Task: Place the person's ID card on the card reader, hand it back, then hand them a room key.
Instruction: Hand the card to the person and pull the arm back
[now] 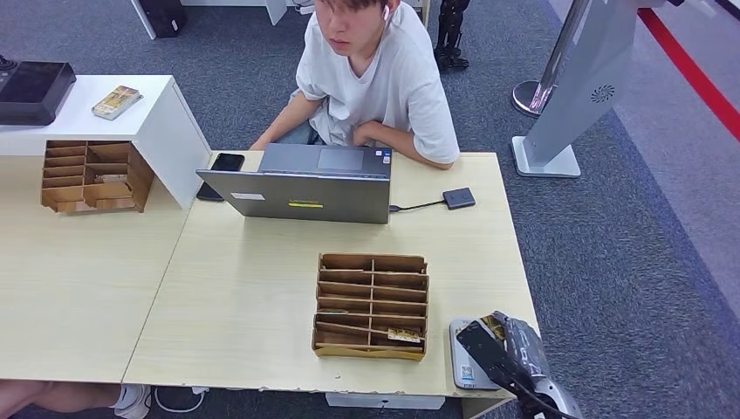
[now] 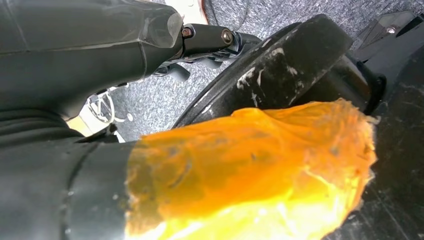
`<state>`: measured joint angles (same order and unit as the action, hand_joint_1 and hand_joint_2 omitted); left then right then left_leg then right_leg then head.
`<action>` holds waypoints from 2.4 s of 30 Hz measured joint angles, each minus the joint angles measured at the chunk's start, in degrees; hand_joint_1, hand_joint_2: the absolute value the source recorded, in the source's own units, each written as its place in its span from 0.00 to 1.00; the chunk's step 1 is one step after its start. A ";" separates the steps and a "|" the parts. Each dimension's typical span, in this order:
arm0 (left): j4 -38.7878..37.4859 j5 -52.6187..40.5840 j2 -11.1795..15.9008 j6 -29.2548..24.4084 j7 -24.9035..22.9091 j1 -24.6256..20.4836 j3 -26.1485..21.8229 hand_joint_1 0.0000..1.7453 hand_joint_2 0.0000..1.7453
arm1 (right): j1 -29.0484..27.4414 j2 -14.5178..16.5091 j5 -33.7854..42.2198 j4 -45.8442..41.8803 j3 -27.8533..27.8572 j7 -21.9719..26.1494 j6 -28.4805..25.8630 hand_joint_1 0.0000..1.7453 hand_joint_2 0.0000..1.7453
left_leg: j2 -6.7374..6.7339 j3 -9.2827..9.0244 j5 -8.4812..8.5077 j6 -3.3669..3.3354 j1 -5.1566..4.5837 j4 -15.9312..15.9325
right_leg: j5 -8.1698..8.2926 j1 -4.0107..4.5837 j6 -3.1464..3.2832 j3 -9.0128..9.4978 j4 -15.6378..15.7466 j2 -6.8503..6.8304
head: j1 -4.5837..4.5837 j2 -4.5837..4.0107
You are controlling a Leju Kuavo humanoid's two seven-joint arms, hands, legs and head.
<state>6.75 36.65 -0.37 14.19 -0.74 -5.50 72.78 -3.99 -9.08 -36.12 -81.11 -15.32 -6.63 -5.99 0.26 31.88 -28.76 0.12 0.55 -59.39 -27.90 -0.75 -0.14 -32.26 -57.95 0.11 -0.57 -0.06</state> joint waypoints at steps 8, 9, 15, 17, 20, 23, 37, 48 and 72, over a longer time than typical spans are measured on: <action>0.00 1.22 -0.03 0.00 0.00 0.02 0.00 0.00 0.00 | -0.54 0.11 -2.74 -1.92 0.04 0.04 -1.60 1.00 1.00 | 0.01 0.01 0.00 0.00 0.00 0.00 | 0.00 0.00 0.00 -0.01 0.00 0.00 | 0.00 0.00; 0.00 1.33 -0.04 0.00 0.01 0.02 0.00 0.00 0.00 | -0.68 0.11 -2.98 -2.41 0.06 0.04 -1.76 1.00 1.00 | 0.01 0.01 0.00 0.00 0.00 0.00 | 0.00 0.00 0.00 -0.01 0.00 0.00 | 0.01 0.00; 0.00 2.13 -0.09 0.00 0.17 0.05 0.00 0.00 0.00 | -1.72 0.11 -4.54 -6.34 0.59 0.46 -2.77 1.00 1.00 | 0.01 0.05 0.00 0.00 0.00 0.00 | 0.00 0.00 0.00 -0.05 0.00 -0.01 | 0.01 0.00; 0.00 2.30 -0.09 0.00 0.20 0.06 0.00 0.00 0.00 | -2.00 0.11 -4.87 -7.50 0.89 0.49 -2.93 1.00 1.00 | 0.01 0.06 0.00 0.00 0.00 0.00 | -0.01 0.00 0.00 -0.06 0.00 -0.01 | 0.01 0.00; -0.02 2.53 -0.11 0.00 0.22 0.07 0.00 0.00 0.00 | -2.39 0.11 -5.59 -8.89 1.21 0.83 -3.45 1.00 1.00 | 0.01 0.07 0.00 0.00 0.00 0.00 | -0.01 0.00 0.00 -0.06 0.00 -0.01 | 0.01 -0.01; -0.10 2.81 -0.15 0.00 0.28 0.08 0.00 0.00 0.00 | -2.70 0.11 -6.71 -10.55 1.42 1.39 -4.37 1.00 1.00 | 0.01 0.07 0.00 0.00 0.00 0.00 | -0.01 0.00 0.00 -0.07 0.00 -0.01 | 0.01 -0.01; -0.56 4.38 -0.46 0.00 0.72 0.09 0.43 0.00 0.00 | -3.47 1.40 -7.97 -18.34 1.51 7.76 -10.08 1.00 1.00 | 0.01 0.08 0.00 0.00 0.00 0.00 | -0.01 0.00 0.00 -0.07 0.00 -0.01 | 0.01 0.00; -0.68 4.42 -0.46 0.00 0.86 -0.15 1.75 0.00 0.00 | 0.94 3.39 -8.16 -23.93 -0.61 13.87 -13.94 1.00 1.00 | 0.01 0.08 0.01 0.01 0.00 0.00 | 0.00 0.00 0.00 -0.06 -0.01 0.00 | 0.01 -0.01; -0.68 1.94 -0.50 0.00 -0.50 -2.28 5.46 0.00 0.00 | 23.04 6.41 -14.00 -18.42 -12.82 6.72 -6.52 1.00 1.00 | 0.02 0.08 0.06 0.07 0.02 0.00 | 0.05 0.00 0.06 -0.06 -0.06 0.00 | 0.01 -0.01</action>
<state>6.08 38.60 -0.87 14.19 -1.24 -7.78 78.24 19.05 -2.66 -50.12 -99.53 -28.14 0.09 -12.51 0.28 31.96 -28.70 0.18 0.57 -59.38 -27.85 -0.75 -0.08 -32.32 -58.00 0.11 -0.56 -0.07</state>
